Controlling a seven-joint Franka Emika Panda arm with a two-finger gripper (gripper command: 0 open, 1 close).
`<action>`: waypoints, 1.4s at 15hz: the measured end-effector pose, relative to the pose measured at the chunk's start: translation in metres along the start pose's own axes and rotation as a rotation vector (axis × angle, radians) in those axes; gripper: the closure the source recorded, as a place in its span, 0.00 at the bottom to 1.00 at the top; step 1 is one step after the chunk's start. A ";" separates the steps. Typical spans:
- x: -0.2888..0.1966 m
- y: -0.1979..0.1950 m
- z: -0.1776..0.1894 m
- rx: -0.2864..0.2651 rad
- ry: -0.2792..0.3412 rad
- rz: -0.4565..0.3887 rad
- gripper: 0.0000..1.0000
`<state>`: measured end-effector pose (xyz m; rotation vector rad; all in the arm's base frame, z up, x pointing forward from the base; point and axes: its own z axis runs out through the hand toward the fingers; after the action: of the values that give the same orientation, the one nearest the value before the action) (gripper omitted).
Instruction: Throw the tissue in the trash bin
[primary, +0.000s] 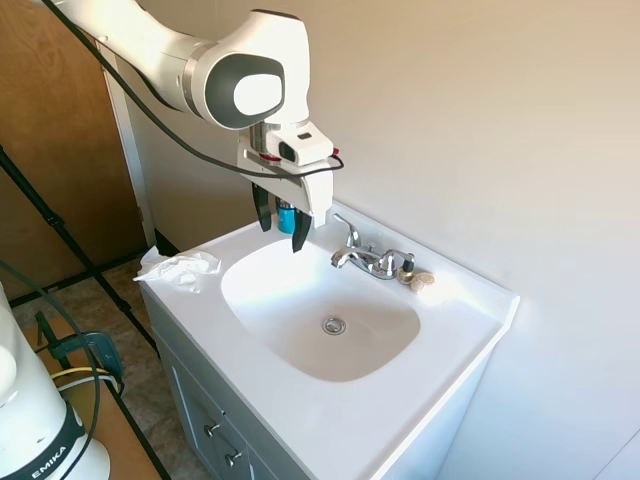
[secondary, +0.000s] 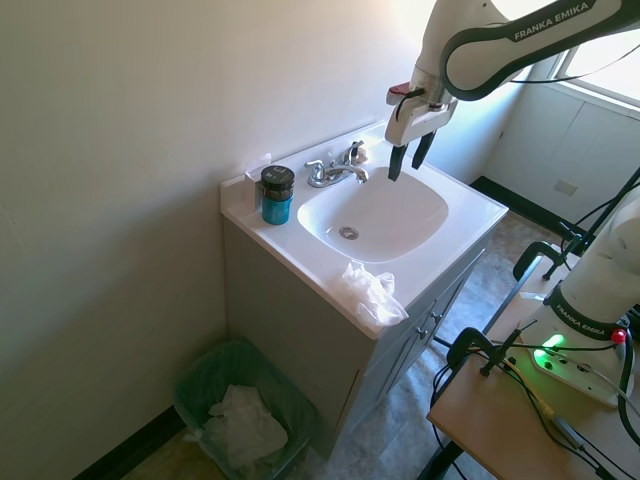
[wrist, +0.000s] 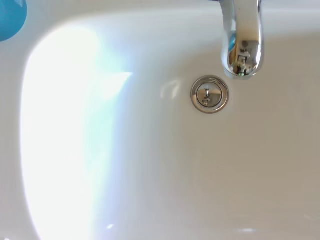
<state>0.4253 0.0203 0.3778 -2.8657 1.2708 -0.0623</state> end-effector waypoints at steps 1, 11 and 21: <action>0.000 0.000 0.000 -0.001 -0.001 0.000 0.00; -0.085 -0.033 0.025 -0.041 -0.009 -0.138 0.00; -0.197 -0.074 0.076 -0.072 -0.066 -0.211 0.00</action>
<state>0.3505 0.2152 0.2963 -3.0243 0.9763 0.0788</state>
